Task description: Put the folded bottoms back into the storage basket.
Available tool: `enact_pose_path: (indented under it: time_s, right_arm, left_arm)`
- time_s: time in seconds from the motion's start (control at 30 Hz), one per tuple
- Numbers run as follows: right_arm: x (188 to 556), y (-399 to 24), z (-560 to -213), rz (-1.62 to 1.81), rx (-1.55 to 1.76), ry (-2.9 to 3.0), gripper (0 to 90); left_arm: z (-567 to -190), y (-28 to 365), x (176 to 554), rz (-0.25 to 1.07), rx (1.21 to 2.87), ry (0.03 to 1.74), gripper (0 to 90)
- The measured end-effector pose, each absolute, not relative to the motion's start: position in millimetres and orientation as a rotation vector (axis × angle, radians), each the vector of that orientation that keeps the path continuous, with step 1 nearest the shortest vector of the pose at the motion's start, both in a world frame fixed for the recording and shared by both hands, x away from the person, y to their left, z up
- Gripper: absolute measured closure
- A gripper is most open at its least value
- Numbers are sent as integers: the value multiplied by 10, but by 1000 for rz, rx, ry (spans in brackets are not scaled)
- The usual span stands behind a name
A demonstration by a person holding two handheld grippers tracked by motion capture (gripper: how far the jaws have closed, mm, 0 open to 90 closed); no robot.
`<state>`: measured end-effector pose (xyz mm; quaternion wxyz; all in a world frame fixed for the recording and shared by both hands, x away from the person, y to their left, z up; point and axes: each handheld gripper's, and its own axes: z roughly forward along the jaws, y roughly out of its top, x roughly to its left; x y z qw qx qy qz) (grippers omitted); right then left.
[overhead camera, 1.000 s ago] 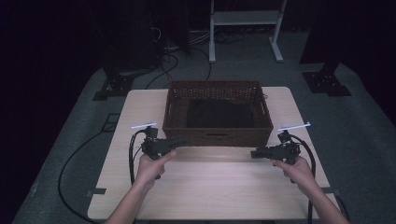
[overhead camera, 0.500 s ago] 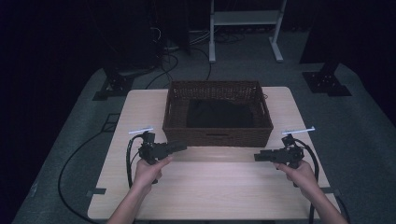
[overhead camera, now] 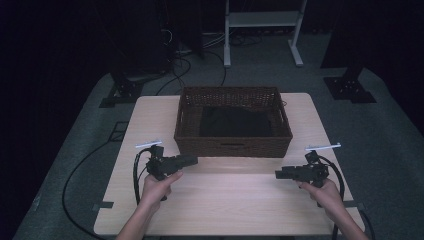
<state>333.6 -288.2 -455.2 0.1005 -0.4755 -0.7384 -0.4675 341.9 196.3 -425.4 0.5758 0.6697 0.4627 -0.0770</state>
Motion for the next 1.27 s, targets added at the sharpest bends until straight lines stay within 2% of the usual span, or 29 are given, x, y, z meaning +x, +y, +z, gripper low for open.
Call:
enact_pose_path:
  time_s: [1.07, 1.27]
  right_arm:
    - [2962, -3115, -4808, -1417, -1471, -2157, 348]
    - [2882, -3124, -4810, -1529, -1462, -2111, 332]
  left_arm:
    - [-4451, 2146, 3128, -134, 1551, 1106, 241]
    - [-4508, 2137, 3023, -117, 1537, 1093, 210]
